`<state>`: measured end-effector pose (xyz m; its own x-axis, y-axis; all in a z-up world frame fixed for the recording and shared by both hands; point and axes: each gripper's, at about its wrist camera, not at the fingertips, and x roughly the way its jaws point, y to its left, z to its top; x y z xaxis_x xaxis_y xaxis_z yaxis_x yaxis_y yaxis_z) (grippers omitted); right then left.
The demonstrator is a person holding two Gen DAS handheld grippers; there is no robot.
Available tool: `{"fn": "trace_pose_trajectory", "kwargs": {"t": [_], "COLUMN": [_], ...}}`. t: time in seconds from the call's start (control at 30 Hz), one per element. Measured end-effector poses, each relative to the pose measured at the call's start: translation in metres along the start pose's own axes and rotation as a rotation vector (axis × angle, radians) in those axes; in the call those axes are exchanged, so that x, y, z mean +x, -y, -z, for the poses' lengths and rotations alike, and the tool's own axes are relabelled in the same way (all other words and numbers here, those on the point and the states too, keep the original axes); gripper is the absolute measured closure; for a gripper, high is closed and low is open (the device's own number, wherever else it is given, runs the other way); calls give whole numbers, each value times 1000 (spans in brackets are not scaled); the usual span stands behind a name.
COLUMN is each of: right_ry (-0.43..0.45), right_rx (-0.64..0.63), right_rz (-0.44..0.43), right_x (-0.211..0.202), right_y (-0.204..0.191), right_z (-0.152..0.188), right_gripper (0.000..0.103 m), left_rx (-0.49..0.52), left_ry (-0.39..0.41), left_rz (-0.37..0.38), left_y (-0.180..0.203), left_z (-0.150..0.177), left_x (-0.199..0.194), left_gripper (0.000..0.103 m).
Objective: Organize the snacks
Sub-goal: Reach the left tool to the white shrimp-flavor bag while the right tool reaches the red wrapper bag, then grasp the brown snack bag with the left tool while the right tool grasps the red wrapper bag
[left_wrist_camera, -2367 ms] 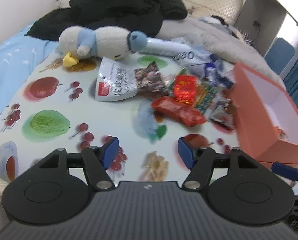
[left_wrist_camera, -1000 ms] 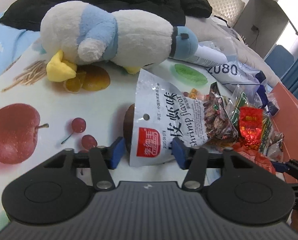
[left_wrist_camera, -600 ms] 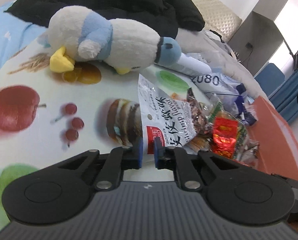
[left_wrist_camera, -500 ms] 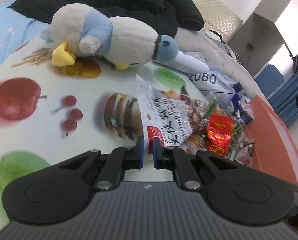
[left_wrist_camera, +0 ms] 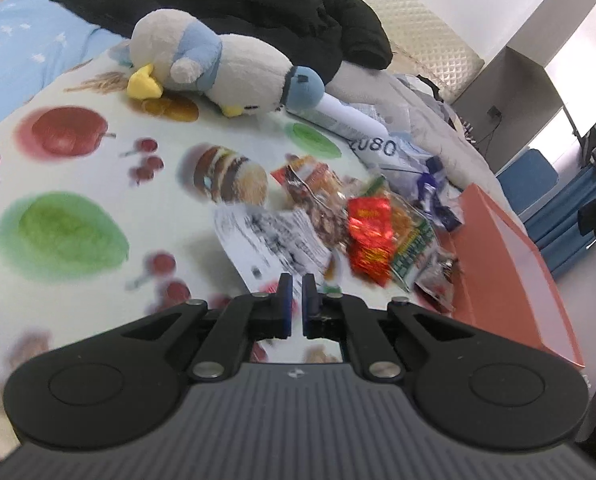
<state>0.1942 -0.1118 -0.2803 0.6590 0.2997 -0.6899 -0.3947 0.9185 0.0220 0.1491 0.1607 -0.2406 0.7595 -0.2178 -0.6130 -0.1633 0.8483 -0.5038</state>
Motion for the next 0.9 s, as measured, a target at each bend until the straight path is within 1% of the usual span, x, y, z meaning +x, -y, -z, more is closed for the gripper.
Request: {"fn": "trace_pose_trajectory", "kwargs": {"t": [0.1,0.17,0.27,0.3,0.37,0.47,0.5,0.53,0.6,0.67,0.77,0.83,0.9], "right_ry": [-4,-9,-31,-43,-65,-82,-88,-91,-95,-91,-94,-101,-103], "right_rx": [-4,-12,-1,0,-5,-24,-28,-29,-27,-36,-60,-86,-112], "right_rz": [-6,2,13,9,1,-7,-9,-10,4,-3,-22,-30,-31], "right_x": [-12,-18,-26,-28,-30,-32,-31,-31,-31,-31,-27,-22,-18], "right_y": [-1,-2,-2,-2,-4,-6,-6,-6,-6,-5,-5,-5,-5], "right_z": [8,15,25,28,32,37,37,37,34,31,25,21,16], "right_gripper": [53,53,52,52,51,49,44,34,24,24,24,24,24], "left_rx": [13,11,46,57,70,118,127,133,141,165,215,231,258], "left_ry": [3,-11,-44,-57,-84,-95,-93,-97,-110,-119,-123,-120,-114], "left_rz": [2,5,-28,-40,-38,-57,-59,-56,-52,-67,-106,-119,-134], "left_y": [9,12,19,21,23,31,32,34,37,39,44,46,48], "left_z": [15,24,34,36,37,32,29,25,17,9,-3,-10,-19], "left_x": [-13,-17,-19,-18,-14,-10,-9,-7,-2,6,17,24,31], "left_gripper": [98,98,98,98,98,97,97,97,97,94,79,63,54]}}
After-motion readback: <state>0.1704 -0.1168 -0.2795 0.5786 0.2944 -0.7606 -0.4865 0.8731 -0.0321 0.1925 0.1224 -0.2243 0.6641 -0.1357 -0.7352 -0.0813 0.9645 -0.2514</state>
